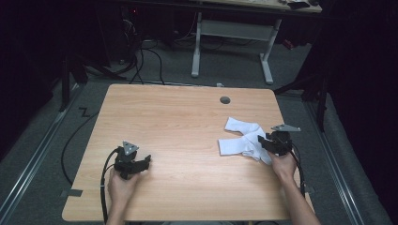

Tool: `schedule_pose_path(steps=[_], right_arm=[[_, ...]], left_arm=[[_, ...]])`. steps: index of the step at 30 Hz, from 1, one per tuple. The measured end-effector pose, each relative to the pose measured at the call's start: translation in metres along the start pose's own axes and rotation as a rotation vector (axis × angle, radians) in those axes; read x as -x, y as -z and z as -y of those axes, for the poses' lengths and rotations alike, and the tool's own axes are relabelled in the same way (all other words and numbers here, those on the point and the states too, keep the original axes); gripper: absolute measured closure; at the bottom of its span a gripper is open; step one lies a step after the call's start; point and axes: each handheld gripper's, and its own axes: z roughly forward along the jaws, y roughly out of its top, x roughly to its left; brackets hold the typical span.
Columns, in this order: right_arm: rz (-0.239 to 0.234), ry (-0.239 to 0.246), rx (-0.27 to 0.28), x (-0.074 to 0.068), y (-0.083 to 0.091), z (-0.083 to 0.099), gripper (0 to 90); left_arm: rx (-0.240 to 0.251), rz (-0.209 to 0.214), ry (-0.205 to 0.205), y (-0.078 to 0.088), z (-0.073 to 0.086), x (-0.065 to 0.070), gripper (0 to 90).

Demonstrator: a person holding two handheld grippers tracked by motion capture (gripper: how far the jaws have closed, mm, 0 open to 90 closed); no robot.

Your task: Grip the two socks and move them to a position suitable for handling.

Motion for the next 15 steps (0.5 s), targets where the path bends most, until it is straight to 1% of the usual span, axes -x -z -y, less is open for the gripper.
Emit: schedule_pose_path(steps=[3,7,10,12,15], right_arm=[[0.012,-0.008,-0.028,0.006,-0.01,-0.003,57.7],[0.024,-0.02,-0.048,0.011,-0.019,-0.008,57.7],[0.012,-0.034,-0.055,0.012,-0.026,-0.011,57.7],[0.013,-0.02,-0.072,0.01,-0.031,-0.013,57.6],[0.015,-0.026,-0.09,0.011,-0.039,-0.014,57.8]], left_arm=[[0.0,0.0,0.0,0.0,0.0,0.0,30.0],[0.0,0.0,0.0,0.0,0.0,0.0,30.0],[0.0,0.0,0.0,0.0,0.0,0.0,29.9],[0.0,0.0,0.0,0.0,0.0,0.0,29.9],[0.0,0.0,0.0,0.0,0.0,0.0,29.9]])
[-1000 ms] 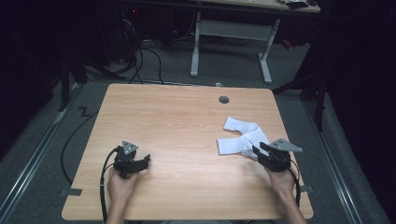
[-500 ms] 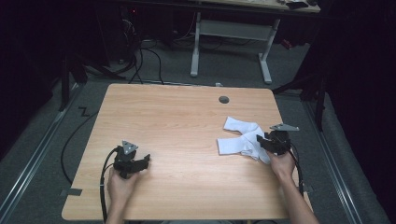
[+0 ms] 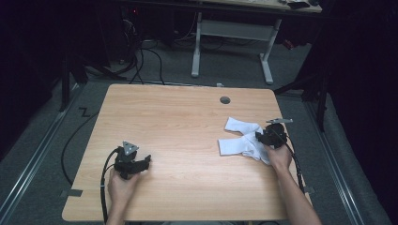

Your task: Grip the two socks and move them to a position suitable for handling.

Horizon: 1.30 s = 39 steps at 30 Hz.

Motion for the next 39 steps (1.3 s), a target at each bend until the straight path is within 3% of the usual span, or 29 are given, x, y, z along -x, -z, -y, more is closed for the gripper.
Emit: schedule_pose_path(steps=[6,9,14,19,23,24,27,34,39], right_arm=[[-0.022,-0.005,-0.036,0.0015,-0.0092,-0.0002,70.0],[-0.032,-0.025,-0.042,0.0063,-0.0083,0.0002,82.1],[-0.003,0.006,-0.043,0.0051,-0.0081,0.0009,88.7],[0.017,0.041,-0.041,0.0021,-0.008,0.0011,89.5],[0.011,0.032,-0.039,0.0028,-0.0079,0.0014,89.3],[0.009,0.038,-0.039,0.0027,-0.0078,0.0014,88.4],[-0.011,0.038,-0.044,0.0024,-0.0077,0.0008,75.0],[-0.038,0.027,-0.054,0.0025,-0.0076,0.0,65.4],[-0.017,0.031,-0.058,-0.0011,-0.0079,-0.0008,68.6]], left_arm=[[0.0,0.0,0.0,0.0,0.0,0.0,29.9],[0.0,0.0,0.0,0.0,0.0,0.0,29.9],[0.0,0.0,0.0,0.0,0.0,0.0,30.0],[0.0,0.0,0.001,0.0,0.0,0.0,29.9],[0.0,0.001,0.0,0.0001,0.0,-0.0001,29.9],[0.0,0.0,0.0,0.0001,0.0,-0.0001,29.9],[0.0,0.001,0.0,0.0001,0.0,0.0,29.9],[0.0,0.001,0.001,0.0001,0.0,-0.0001,29.9],[0.0,0.001,0.0,0.0001,0.0,0.0,29.9]])
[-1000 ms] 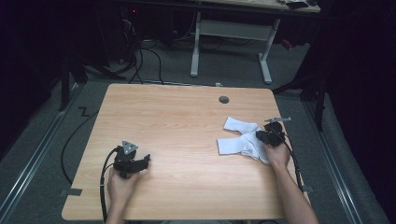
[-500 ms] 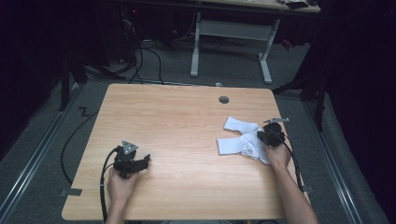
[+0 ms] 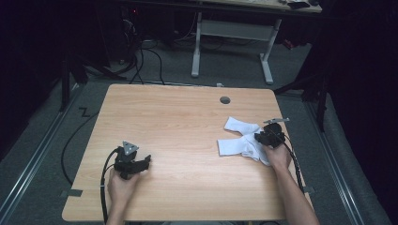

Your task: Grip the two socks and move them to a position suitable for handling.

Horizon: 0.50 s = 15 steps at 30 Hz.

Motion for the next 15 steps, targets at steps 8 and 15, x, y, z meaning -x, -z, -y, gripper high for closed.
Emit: schedule_pose_path(steps=[8,15], right_arm=[[0.008,0.005,-0.02,-0.0016,0.0005,-0.002,88.3],[-0.004,-0.026,0.015,0.0017,0.0049,-0.0017,88.9]], left_arm=[[0.0,0.0,0.0,0.0,0.0,0.0,29.9],[0.0,0.0,0.0,0.0,0.0,0.0,29.8]])
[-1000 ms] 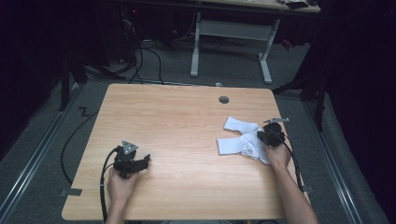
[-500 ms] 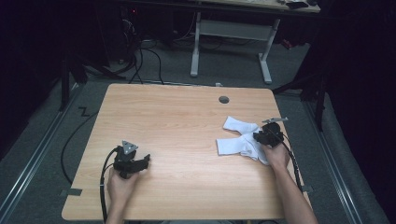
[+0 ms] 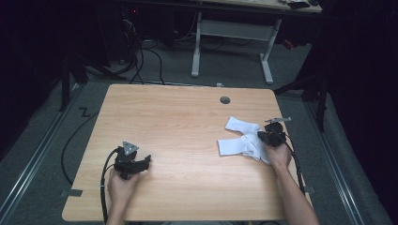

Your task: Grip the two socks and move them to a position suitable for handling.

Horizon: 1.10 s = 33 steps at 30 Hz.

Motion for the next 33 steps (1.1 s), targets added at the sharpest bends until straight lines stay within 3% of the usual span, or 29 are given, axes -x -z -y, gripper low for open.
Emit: schedule_pose_path(steps=[10,18,26,33], right_arm=[[0.012,0.038,0.08,-0.001,0.024,-0.005,88.9],[-0.021,0.049,0.152,-0.012,0.055,-0.008,88.8],[-0.064,0.093,0.245,-0.029,0.094,-0.012,88.8],[-0.11,0.107,0.293,-0.041,0.114,-0.017,88.8]], left_arm=[[0.0,0.0,0.0,0.0,0.0,0.0,29.9],[0.001,-0.001,0.001,0.0,0.0,0.0,30.2],[0.001,-0.001,0.001,0.0,0.0,0.0,30.2],[0.001,-0.002,0.001,0.001,0.001,0.0,30.2]])
